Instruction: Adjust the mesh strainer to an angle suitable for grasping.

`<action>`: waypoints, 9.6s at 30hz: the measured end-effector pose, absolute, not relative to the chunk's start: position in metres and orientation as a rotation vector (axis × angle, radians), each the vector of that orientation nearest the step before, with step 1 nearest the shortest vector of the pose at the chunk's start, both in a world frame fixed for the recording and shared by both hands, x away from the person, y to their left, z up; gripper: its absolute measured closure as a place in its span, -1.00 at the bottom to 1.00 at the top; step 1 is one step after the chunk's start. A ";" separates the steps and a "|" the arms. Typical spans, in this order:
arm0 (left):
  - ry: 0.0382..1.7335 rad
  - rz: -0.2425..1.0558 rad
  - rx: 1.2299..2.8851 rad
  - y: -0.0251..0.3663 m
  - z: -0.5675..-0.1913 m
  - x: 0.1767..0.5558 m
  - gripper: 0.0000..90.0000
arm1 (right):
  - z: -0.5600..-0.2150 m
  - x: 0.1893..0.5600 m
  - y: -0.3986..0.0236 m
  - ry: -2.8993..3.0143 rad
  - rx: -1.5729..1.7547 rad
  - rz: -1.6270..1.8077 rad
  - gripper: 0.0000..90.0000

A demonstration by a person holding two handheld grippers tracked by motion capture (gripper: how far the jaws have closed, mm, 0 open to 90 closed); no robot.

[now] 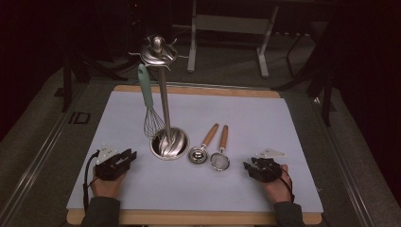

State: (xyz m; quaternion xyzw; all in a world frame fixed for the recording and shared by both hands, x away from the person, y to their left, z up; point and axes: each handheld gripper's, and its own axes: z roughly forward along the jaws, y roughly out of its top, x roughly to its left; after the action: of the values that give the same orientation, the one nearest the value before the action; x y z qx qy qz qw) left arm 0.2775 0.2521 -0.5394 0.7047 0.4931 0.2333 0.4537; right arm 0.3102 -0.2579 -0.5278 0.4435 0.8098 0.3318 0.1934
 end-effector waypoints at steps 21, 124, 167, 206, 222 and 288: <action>1.211 0.583 1.763 0.250 -0.539 0.278 0.53 | -0.504 0.348 -0.221 2.341 1.189 0.843 0.29; 1.214 0.587 1.759 0.250 -0.539 0.278 0.49 | -0.491 0.414 -0.175 2.655 1.559 0.656 0.43; 1.214 0.586 1.756 0.250 -0.539 0.278 0.49 | -0.433 0.393 -0.171 2.539 1.377 0.871 0.57; 1.215 0.585 1.756 0.250 -0.540 0.278 0.49 | -0.403 0.390 -0.167 2.504 1.272 0.955 0.57; 1.215 0.583 1.755 0.250 -0.539 0.278 0.49 | -0.390 0.389 -0.160 2.497 1.221 0.971 0.57; 1.213 0.582 1.758 0.250 -0.539 0.278 0.49 | -0.322 0.353 -0.145 2.406 0.875 1.237 0.57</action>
State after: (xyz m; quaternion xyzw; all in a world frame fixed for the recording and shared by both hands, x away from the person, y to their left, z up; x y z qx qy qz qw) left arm 0.2779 0.2502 -0.5395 0.7101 0.4901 0.2351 0.4474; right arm 0.3533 -0.1453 -0.3225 0.3042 0.8368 0.4302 0.1486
